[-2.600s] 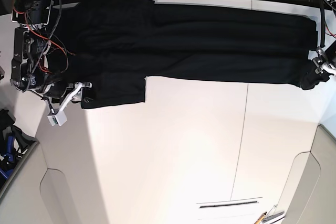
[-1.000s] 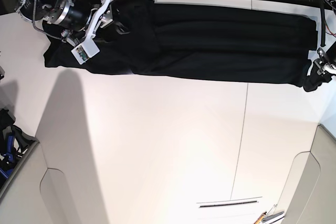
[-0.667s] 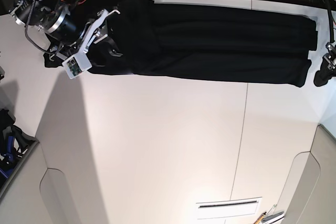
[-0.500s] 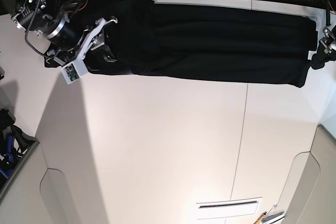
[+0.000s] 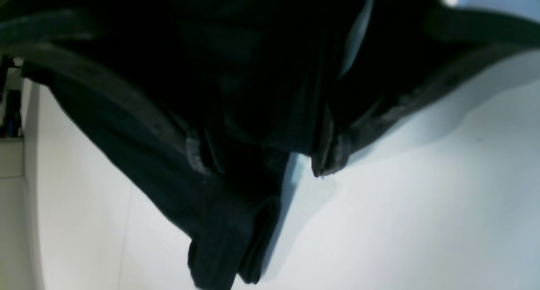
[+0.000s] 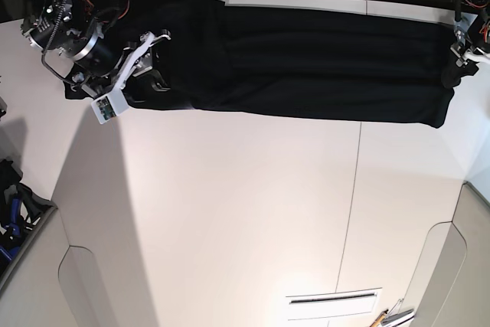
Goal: Fold the T-shirt properly
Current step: 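Pinch the folded strip's end with the right gripper and tuck it inward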
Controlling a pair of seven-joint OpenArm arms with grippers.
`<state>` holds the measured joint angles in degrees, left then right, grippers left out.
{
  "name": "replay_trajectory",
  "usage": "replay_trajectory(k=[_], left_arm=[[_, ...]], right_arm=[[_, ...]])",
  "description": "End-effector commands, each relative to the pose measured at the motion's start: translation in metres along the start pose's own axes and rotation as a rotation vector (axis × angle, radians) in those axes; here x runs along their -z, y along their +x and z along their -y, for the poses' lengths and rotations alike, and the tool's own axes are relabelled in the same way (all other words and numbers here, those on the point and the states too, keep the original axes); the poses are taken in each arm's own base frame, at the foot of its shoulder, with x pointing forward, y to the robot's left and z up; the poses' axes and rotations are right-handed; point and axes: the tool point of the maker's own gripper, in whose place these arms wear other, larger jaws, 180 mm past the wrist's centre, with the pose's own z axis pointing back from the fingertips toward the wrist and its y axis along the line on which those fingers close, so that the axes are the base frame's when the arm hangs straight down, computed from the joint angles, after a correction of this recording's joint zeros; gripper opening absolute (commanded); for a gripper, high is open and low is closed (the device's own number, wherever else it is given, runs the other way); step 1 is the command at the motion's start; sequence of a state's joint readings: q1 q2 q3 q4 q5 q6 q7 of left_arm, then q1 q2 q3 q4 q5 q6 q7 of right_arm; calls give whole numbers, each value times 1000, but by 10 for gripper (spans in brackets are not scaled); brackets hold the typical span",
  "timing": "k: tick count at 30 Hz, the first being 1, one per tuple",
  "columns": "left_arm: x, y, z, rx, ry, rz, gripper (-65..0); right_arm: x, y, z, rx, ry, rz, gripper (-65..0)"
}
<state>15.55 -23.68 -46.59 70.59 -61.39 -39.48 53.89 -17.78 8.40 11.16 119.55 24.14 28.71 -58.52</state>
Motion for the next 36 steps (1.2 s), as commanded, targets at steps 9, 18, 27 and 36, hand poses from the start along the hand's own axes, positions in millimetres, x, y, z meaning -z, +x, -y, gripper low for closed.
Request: replay_trajectory(k=[9,18,27,36], left_arm=[[-3,16,-11,84,68,57,-293],[-2,18,-10,88,68,65,-293],[21,-8,4,176,50,-35,-296],[23,-5,12,145,10,-11,-650]], right_arm=[[-3,13,0,-9,2,53,-376],[-3,13,0,-10,2,56,-376],[-3,13,0,-10,2,56,-376],[-3,14,0,-10,2,58,-376]])
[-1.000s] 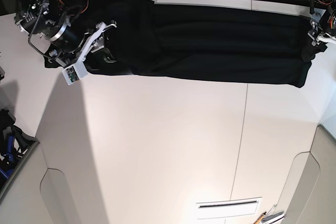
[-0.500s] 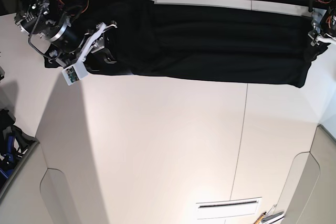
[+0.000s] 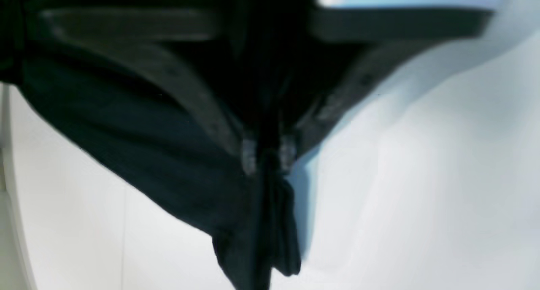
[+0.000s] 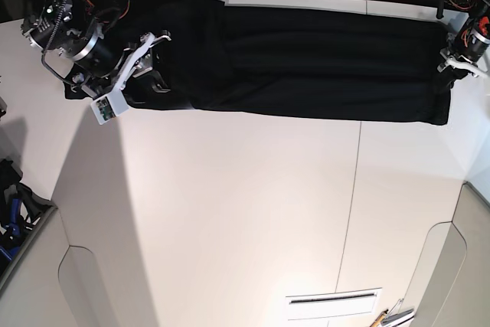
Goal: Fold the T-shirt properly
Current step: 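Pinch the folded strip's end with the right gripper and tuck it inward, then grasp the strip's other end with the left gripper and fold it toward the middle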
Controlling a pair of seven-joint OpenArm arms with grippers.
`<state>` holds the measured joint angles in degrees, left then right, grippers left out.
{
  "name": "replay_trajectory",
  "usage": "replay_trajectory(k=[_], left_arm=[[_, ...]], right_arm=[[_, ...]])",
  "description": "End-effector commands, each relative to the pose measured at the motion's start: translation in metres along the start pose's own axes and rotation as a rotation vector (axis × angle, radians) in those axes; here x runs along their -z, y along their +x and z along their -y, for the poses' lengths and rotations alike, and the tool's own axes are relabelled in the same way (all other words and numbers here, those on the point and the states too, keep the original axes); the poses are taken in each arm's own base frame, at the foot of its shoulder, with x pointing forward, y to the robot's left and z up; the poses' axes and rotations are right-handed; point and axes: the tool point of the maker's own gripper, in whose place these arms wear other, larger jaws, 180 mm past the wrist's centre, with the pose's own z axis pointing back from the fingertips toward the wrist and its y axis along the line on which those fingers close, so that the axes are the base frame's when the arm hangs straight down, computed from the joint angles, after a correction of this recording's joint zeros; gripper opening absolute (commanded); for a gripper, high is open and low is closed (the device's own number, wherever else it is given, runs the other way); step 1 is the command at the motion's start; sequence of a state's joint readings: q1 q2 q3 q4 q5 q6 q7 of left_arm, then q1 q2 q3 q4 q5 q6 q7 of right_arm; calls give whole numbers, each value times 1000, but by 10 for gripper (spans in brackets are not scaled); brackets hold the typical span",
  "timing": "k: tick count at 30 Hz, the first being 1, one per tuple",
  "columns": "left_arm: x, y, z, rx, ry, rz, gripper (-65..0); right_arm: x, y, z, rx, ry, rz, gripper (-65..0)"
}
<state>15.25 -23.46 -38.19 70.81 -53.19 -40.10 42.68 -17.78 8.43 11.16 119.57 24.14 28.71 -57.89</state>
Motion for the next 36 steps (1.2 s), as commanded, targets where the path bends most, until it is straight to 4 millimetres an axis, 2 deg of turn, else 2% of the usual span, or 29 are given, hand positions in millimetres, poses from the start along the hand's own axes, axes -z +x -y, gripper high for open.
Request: replay_trajectory(k=[1,5,8,11,16,20,24,27,31,36], left_arm=[[-3,7,0,4,-5,6,-650],[-4,16,11,-40,-61,36,-650],[-7,19,30,-88,-151,23,-650],[-12,26,54,-131,-263,26,-650],[-20,30,84,-135,-383,2,-650],[-21,16,109,-96,-440,-60,-650],[-22,8,150,-68,-522,-32,-650],[-25,7,183,-34,-584,-5,-650],[-27,-8,226,13,-681,-32,-650],[-21,-44,281,-6,-828,-131,-650]], right_arm=[[-3,12,0,-9,2,48,-376],[-3,11,0,-11,-2,46,-376],[-4,8,7,-25,-35,28,-376],[-8,4,22,-30,-95,11,-376],[-23,0,55,17,-198,12,-376],[-44,-5,90,48,-308,12,-376],[-72,-8,126,63,-427,8,-376],[-88,-9,145,63,-489,7,-376],[-101,-10,157,75,-537,11,-376],[-103,-11,158,77,-542,10,-376]])
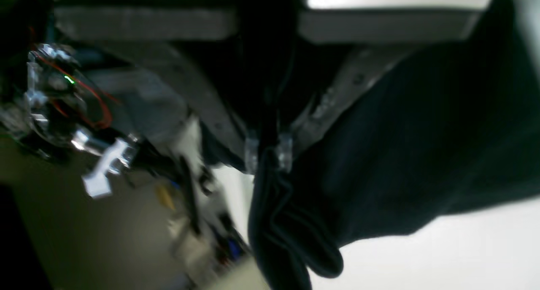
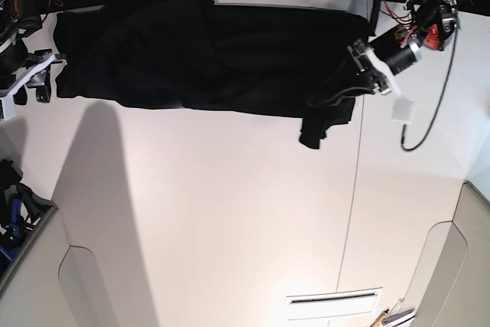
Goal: Fold the T-shirt properly
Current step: 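Grasp the strip's other end with the left gripper and fold it toward the middle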
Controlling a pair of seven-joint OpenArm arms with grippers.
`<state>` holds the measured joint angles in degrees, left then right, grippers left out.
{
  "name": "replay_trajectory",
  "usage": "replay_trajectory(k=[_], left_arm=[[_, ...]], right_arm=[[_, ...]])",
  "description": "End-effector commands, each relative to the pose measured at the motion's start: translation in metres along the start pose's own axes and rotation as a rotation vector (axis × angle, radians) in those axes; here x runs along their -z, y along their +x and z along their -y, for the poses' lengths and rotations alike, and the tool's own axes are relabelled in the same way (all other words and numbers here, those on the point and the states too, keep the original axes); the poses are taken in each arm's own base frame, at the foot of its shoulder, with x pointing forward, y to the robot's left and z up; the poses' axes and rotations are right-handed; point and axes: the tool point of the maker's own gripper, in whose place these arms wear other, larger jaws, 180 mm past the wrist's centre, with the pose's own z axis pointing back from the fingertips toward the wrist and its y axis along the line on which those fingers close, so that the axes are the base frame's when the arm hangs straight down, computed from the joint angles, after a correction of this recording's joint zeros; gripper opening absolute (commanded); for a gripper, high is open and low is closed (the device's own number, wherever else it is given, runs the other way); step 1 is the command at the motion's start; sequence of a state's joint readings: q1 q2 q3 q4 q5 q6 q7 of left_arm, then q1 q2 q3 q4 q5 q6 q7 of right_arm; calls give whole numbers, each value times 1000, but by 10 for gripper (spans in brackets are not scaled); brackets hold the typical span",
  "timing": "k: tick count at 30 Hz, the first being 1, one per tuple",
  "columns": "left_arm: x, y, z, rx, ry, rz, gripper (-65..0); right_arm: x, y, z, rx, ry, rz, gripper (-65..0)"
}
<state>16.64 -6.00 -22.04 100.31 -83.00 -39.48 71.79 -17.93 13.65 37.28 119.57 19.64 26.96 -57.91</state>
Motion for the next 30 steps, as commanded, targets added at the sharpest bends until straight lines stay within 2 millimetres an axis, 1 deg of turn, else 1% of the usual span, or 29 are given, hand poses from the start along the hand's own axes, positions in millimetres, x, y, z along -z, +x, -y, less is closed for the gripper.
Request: replay_trajectory(k=[1,4,8,10,12,16,17,19,20,21,24,28,30], left_arm=[[8,6,15,15,-61,26,-650],[31,-10,33,-3,-130,-13,-650],[50,-33,43,17,-151,-101,-650],[56,-41,45,27,-151,-131,-650],[60,-44,45,36,-146,-139,-650],[62,-46,35,72,-92,-150,-650],[62,-47,34,76,-86,-155,-631],[62,-45,34,75,-86,-146,-470],[62,-44,34,75,-87,-140,-409],[62,-44,35,74,-88,-137,-377],[62,-40,39,60,-110,-114,-373],[62,-31,50,25,-168,-69,-373],[61,-29,52,30,-171,-64,-373]], right_arm=[[-4,11,5,-15,-13,38,-376],[-4,11,4,-14,-12,38,-376],[-4,13,0,-2,11,51,-376],[-4,13,0,-2,11,51,-376],[-4,13,0,-2,11,51,-376],[-4,14,-1,1,17,54,-376],[-4,14,-1,2,17,54,-376],[-4,14,-2,6,26,59,-376],[-4,15,-4,9,33,63,-376],[-4,16,-5,13,38,66,-376],[-4,16,-6,17,44,69,-376],[-4,16,-6,17,45,70,-376],[-4,16,-6,16,44,69,-376]])
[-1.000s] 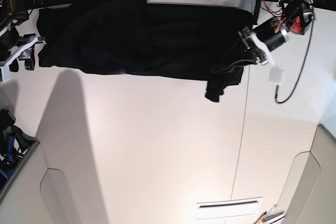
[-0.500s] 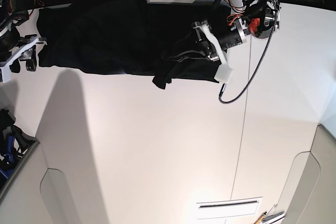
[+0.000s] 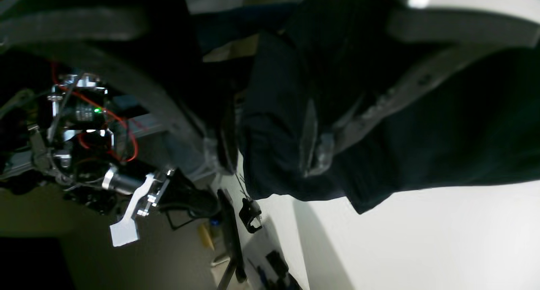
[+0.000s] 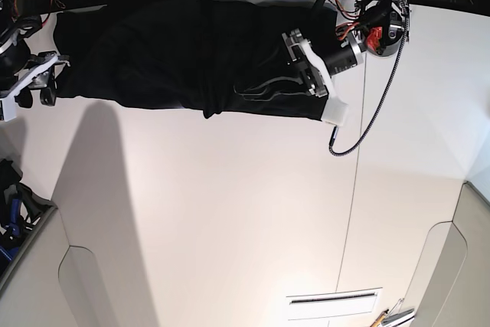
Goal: Fold the T-shirt properly
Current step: 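Grasp the strip's other end with the left gripper and fold it toward the middle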
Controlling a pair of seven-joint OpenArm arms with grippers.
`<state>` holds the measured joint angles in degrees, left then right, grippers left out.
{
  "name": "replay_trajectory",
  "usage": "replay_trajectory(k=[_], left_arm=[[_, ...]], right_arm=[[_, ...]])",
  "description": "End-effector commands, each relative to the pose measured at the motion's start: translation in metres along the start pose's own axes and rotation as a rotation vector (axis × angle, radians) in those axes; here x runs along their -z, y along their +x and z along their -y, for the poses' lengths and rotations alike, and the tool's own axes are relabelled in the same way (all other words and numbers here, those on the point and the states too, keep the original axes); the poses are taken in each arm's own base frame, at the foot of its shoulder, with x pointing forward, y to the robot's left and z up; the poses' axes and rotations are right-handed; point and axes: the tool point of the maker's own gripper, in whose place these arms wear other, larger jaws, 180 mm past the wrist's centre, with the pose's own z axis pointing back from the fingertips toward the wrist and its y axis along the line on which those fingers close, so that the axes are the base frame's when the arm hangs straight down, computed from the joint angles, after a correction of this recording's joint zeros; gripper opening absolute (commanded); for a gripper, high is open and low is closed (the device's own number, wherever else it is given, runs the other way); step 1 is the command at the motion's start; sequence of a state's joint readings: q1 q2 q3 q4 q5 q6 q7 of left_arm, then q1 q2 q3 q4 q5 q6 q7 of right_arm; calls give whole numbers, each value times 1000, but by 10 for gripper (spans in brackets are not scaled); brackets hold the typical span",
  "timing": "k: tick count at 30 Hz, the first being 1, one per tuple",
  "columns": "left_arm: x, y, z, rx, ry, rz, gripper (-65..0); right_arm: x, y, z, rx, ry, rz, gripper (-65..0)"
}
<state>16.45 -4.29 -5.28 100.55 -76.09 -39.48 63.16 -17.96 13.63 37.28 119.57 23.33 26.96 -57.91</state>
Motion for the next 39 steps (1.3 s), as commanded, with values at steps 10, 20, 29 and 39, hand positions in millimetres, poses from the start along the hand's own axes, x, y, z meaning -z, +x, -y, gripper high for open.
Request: replay_trajectory(k=[10,20,29,39], left_arm=[[-34,29,-38,119,203,31,-373],[-56,40,-50,138,266,50,-373],[-56,41,-50,140,265,54,-373],[-56,43,-50,141,265,64,-373]], right_arm=[[1,-4,30,-18,-97,-35,-321],[44,-48,42,207,53,-142,-304],[58,-58,9,343,289,-150,-304],[54,-63,-8,390,389,-176,-304]])
